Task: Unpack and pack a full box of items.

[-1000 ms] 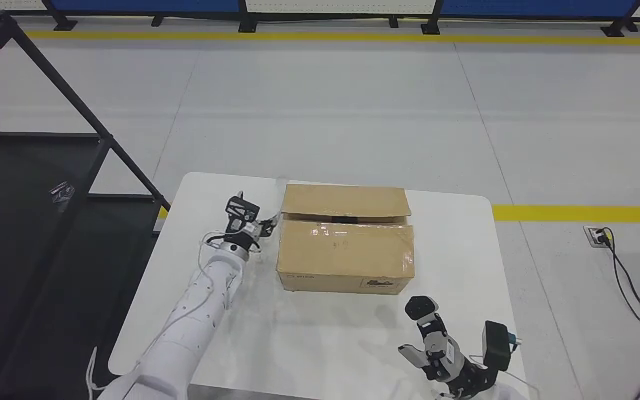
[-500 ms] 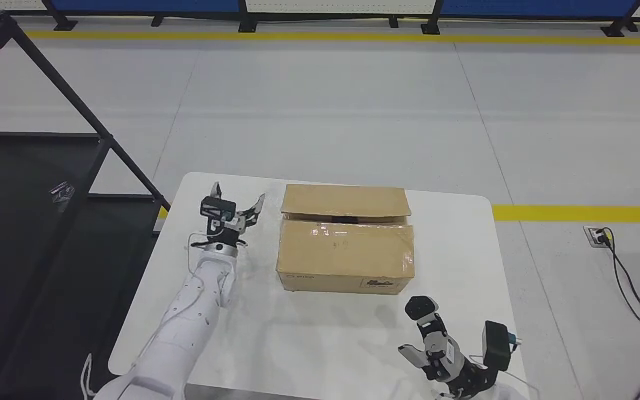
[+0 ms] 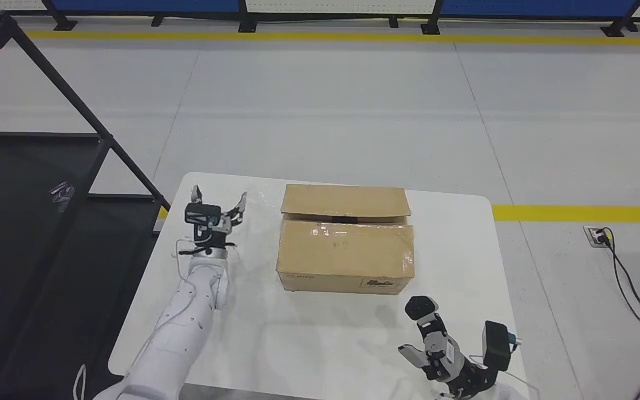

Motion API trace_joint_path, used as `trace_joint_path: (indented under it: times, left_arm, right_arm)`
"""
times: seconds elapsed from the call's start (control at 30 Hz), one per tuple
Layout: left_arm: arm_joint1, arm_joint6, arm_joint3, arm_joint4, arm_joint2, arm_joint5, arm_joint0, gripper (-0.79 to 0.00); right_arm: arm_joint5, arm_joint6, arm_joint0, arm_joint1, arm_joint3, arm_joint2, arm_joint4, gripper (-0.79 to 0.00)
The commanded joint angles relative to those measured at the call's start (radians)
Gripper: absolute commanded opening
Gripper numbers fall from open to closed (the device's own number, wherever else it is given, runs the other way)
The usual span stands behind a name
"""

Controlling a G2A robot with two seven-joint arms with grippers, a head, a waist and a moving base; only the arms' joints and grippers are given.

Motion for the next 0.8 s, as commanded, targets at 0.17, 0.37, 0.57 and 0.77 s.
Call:
trace_joint_path:
  times: [0.17,0.37,0.57,0.77]
  left_arm:
    - [0.020,0.016,-0.024,-0.022,-0.044,0.065,0.044,0.000]
    - [0.034,0.012,-0.059,-0.027,-0.076,0.134,0.093,0.000]
    - [0.048,-0.008,-0.095,-0.047,-0.115,0.174,0.135,0.000]
    - [0.061,-0.019,-0.137,-0.073,-0.158,0.204,0.178,0.000]
  right_arm:
    - [0.000,0.000,0.000,0.000,0.000,0.000,0.000,0.000]
    - [0.000,0.000,0.000,0.000,0.000,0.000,0.000,0.000]
    - [0.000,0.000,0.000,0.000,0.000,0.000,0.000,0.000]
    - [0.000,0.000,0.000,0.000,0.000,0.000,0.000,0.000]
